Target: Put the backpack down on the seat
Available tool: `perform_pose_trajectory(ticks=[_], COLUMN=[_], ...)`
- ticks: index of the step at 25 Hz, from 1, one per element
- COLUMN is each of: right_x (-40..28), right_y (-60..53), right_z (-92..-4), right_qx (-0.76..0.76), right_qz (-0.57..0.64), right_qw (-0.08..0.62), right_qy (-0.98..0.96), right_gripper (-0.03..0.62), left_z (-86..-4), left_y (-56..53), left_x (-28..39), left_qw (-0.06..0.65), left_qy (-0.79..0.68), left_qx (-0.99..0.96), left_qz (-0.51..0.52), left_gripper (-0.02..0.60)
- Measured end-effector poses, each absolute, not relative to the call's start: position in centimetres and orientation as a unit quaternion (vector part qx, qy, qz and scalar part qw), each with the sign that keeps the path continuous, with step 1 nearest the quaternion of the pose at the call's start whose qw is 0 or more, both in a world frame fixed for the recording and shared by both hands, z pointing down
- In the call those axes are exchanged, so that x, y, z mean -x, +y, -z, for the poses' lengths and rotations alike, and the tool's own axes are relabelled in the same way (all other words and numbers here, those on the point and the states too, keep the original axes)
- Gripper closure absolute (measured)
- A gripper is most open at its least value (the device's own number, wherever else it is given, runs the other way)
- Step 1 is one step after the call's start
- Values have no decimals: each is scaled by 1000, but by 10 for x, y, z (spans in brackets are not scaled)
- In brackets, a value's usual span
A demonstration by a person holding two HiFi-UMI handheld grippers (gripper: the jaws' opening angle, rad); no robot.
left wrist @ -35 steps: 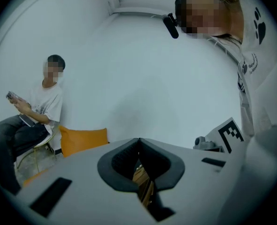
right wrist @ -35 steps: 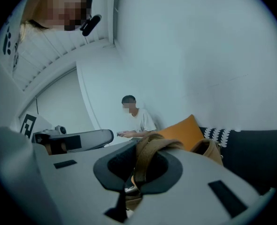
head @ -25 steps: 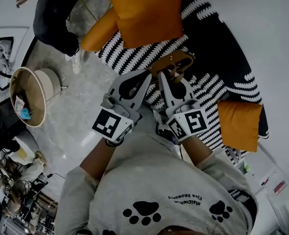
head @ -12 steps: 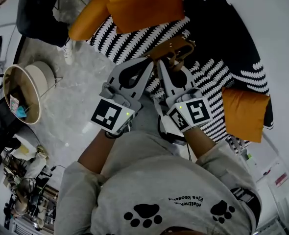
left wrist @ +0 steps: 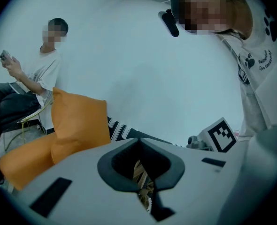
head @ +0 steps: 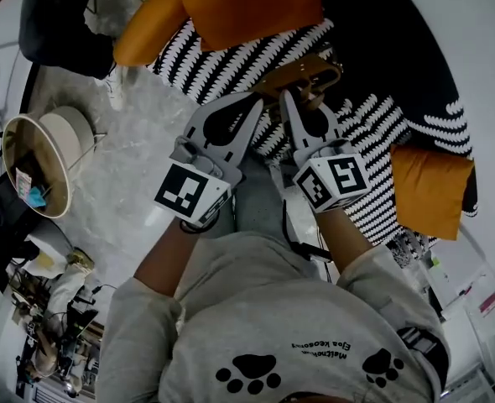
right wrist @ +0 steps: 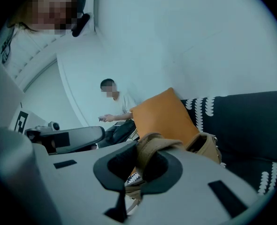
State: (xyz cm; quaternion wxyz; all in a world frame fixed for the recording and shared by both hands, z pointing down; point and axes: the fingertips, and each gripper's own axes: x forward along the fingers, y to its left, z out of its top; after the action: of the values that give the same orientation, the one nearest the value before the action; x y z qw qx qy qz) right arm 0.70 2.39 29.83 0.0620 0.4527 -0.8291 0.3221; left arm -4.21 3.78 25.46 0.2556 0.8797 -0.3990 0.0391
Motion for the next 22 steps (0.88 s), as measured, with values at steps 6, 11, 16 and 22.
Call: perform_pose_trajectory(ticks=[6,11,16,22], right_x=[-15,-25,-29,-19], right_y=[26,35,44,62], right_z=[-318,-357,-385,-427], right_qx=[-457,-445,-428,-418], right_qz=[-330,-345,-357,-375], right_qw=[67,78,104,122], right_qy=[-823,-823,-824,-818], right_gripper=[545,545,545,545], left_z=[-273,-317,-351,-385], left_y=[40,39,37,44], left_x=[37,27,16,9], left_qw=[259,266,287,299], left_qy=[-374,-363,-358,-344], left_qx=[-889,-892,-887,-889], left_qz=[-39,-47,-46,-53], left_gripper=[563,563,563,563])
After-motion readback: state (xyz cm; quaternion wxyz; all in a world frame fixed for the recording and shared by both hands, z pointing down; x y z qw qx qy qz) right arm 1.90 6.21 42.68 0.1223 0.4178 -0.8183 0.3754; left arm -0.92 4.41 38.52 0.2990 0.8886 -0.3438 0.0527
